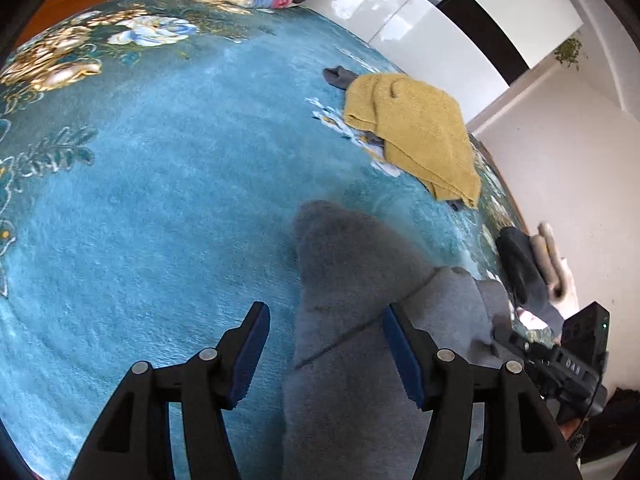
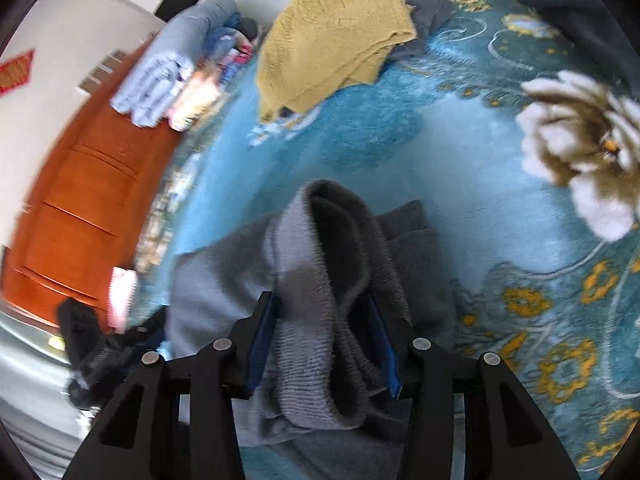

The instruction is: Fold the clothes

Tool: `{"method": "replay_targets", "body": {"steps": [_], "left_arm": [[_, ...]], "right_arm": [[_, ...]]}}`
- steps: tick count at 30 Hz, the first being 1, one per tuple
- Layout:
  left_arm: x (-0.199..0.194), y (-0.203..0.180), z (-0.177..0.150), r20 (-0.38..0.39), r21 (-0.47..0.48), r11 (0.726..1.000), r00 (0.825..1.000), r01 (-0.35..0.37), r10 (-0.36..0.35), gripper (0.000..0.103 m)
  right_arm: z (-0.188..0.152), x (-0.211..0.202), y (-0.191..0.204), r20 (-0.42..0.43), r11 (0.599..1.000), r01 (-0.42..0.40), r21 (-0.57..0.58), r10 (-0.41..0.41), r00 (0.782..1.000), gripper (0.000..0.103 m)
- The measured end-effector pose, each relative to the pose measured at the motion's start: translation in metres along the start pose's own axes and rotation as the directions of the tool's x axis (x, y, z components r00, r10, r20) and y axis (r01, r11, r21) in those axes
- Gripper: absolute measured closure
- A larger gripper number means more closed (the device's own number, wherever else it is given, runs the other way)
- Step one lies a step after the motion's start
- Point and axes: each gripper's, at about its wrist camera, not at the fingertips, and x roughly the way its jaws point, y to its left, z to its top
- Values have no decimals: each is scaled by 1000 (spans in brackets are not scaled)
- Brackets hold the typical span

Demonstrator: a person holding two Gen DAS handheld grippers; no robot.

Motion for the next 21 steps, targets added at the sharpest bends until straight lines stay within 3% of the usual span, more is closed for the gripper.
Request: {"method": "replay_targets", "body": {"steps": [1, 6, 9, 11, 14, 16, 21], "left_arm": [[1, -1, 0, -5, 3, 1000, 1000, 9, -9, 40], [-10, -4, 3, 39, 26, 999, 998, 45, -46, 40], [-20, -6, 5, 81, 35, 997, 994, 71, -74, 37], [-23, -5, 6, 99, 34, 996, 992, 80, -84, 36], [-14, -5, 8, 76, 31, 998, 995, 60, -62, 36], [-10, -7, 7, 63, 39, 998, 996, 56, -58, 36], [-27, -26, 1, 115, 138, 985, 986, 105, -122, 36]], "right_arm": [[0, -3, -1, 21, 1000, -17, 17, 17, 1000, 88], [-1, -31, 10, 142, 991, -129, 31, 124, 982, 92], [0, -60, 14, 201, 989, -149, -12, 149, 968, 92], [-1, -62, 6, 187, 997, -82, -2, 81, 979, 91], [-3, -38, -30, 99, 989, 34, 143, -49, 994, 91], [-4, -27, -43, 48, 978, 81, 193, -92, 995, 91], [-4, -38, -21, 92, 985, 140, 97, -149, 985, 85]]}}
